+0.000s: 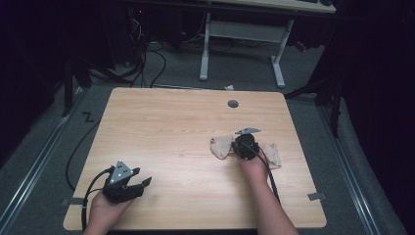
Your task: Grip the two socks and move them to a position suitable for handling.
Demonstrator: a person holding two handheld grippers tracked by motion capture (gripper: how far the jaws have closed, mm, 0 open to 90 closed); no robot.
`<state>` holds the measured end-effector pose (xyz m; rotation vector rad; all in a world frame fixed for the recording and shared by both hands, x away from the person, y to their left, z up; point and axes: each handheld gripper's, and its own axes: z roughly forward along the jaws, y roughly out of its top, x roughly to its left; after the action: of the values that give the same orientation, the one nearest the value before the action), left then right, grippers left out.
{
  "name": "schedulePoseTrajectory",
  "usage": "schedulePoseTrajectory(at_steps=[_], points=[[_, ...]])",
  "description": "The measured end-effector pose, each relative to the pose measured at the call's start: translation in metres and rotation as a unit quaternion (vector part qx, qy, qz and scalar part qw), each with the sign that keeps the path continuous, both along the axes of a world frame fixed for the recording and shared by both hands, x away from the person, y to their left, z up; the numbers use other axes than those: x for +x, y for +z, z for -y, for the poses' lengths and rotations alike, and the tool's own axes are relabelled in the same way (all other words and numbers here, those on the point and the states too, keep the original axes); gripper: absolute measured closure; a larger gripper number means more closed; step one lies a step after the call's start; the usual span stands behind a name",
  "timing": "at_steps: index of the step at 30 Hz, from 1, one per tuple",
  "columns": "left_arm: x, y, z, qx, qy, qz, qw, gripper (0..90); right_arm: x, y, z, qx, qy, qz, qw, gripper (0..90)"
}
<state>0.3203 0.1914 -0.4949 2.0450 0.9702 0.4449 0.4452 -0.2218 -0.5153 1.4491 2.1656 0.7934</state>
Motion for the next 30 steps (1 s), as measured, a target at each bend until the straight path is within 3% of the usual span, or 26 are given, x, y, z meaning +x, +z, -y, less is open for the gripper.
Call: schedulePoseTrajectory(at_steps=[3,6,11,14,20,30], points=[[0.001,-0.001,0.0,0.001,-0.002,0.0,1.0,43.4,-0.003,-0.004,0.0,0.001,0.006,-0.002,1.0,90.0],[0.001,0.0,0.001,0.001,-0.002,0.001,1.0,43.4,-0.009,-0.002,-0.004,-0.015,0.018,-0.007,0.9997,90.0],[0.001,-0.001,0.002,0.001,-0.006,0.001,1.0,43.3,-0.028,-0.003,-0.011,-0.018,0.036,0.003,0.9992,90.0],[0.001,-0.002,0.004,0.003,-0.012,0.003,0.9999,43.2,-0.045,-0.006,-0.013,-0.008,0.045,0.011,0.9989,90.0],[0.0,-0.001,0.008,0.007,-0.017,0.007,0.9998,42.8,-0.074,-0.006,-0.017,-0.012,0.065,0.015,0.9977,90.0],[-0.002,-0.001,0.01,0.002,-0.022,0.011,0.9997,42.8,-0.109,-0.008,-0.02,0.008,0.093,0.018,0.9955,90.0]])
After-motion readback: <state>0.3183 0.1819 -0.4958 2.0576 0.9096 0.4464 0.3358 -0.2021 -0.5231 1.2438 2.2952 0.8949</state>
